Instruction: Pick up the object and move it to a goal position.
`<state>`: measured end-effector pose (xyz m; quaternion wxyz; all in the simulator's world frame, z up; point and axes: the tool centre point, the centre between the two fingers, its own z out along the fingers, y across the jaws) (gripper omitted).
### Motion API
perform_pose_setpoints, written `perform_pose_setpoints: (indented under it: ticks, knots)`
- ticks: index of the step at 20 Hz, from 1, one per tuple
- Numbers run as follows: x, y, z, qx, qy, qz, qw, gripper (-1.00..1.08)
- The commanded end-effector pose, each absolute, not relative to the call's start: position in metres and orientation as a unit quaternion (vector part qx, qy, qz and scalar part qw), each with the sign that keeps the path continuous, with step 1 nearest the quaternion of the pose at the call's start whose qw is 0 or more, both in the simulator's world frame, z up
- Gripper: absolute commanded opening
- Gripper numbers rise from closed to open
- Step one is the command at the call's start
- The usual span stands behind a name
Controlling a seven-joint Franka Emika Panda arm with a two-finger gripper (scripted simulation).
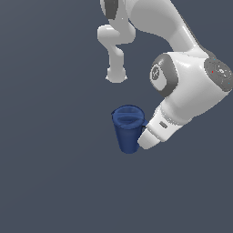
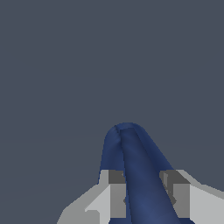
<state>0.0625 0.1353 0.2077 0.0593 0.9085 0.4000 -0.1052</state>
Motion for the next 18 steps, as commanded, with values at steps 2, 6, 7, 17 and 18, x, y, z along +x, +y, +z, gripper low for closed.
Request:
perform_pose_setpoints:
  ticks: [2,6,7,17,18]
  knots:
    - [0.062,0.125,0.217,0.897,0.43,-0.08,0.062,-1.0]
    - [0.061,0.113,0.226,0.88,0.468,-0.049,0.064,-1.0]
    - [0.061,0.109,0.228,0.875,0.477,-0.041,0.065,-1.0]
    - [0.063,0.077,0.248,0.824,0.561,0.033,0.07,-1.0]
    - [0.063,0.074,0.249,0.819,0.568,0.039,0.071,-1.0]
